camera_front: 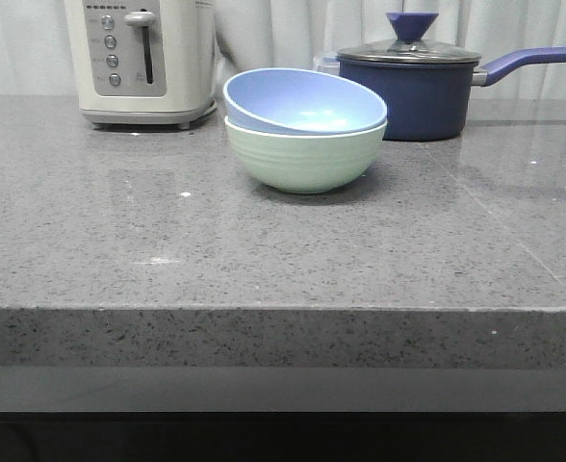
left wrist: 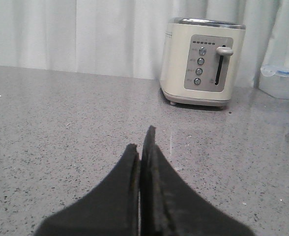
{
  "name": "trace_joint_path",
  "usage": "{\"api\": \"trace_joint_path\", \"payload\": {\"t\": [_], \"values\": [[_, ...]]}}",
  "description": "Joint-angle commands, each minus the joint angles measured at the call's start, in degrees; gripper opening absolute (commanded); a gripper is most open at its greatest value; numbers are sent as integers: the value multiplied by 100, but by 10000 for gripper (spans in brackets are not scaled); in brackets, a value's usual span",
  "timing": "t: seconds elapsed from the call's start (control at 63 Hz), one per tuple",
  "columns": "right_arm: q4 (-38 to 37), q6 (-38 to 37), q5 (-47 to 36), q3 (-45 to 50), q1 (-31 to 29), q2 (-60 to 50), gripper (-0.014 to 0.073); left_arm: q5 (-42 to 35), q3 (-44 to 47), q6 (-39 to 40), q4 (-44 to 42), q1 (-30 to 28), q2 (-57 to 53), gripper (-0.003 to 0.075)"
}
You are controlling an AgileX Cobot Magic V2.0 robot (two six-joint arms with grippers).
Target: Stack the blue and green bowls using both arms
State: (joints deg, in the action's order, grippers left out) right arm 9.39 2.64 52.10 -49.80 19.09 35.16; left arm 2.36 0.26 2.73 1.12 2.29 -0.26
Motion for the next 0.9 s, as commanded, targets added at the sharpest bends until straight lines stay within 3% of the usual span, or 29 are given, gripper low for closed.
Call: {"api": "trace_joint_path", "payload": {"t": [0.0,0.444,0.523,0.698,0.888], "values": [[-17,9,-350,-136,-14,8,-54,-483,28,0,57,38,-98,-20],[-25,9,-361,-111,-19,-21,-54,-483,28,0,57,38,-98,-20],[-135,14,-447,50,-311,-242,-54,-483,28,0,57,38,-98,-20],[-218,461,-1645,942,-1148,-1146,-54,-483,28,0,57,38,-98,-20],[-206,672,-3193,2362,-1540,-2356,-54,-483,28,0,57,38,-98,-20]]}}
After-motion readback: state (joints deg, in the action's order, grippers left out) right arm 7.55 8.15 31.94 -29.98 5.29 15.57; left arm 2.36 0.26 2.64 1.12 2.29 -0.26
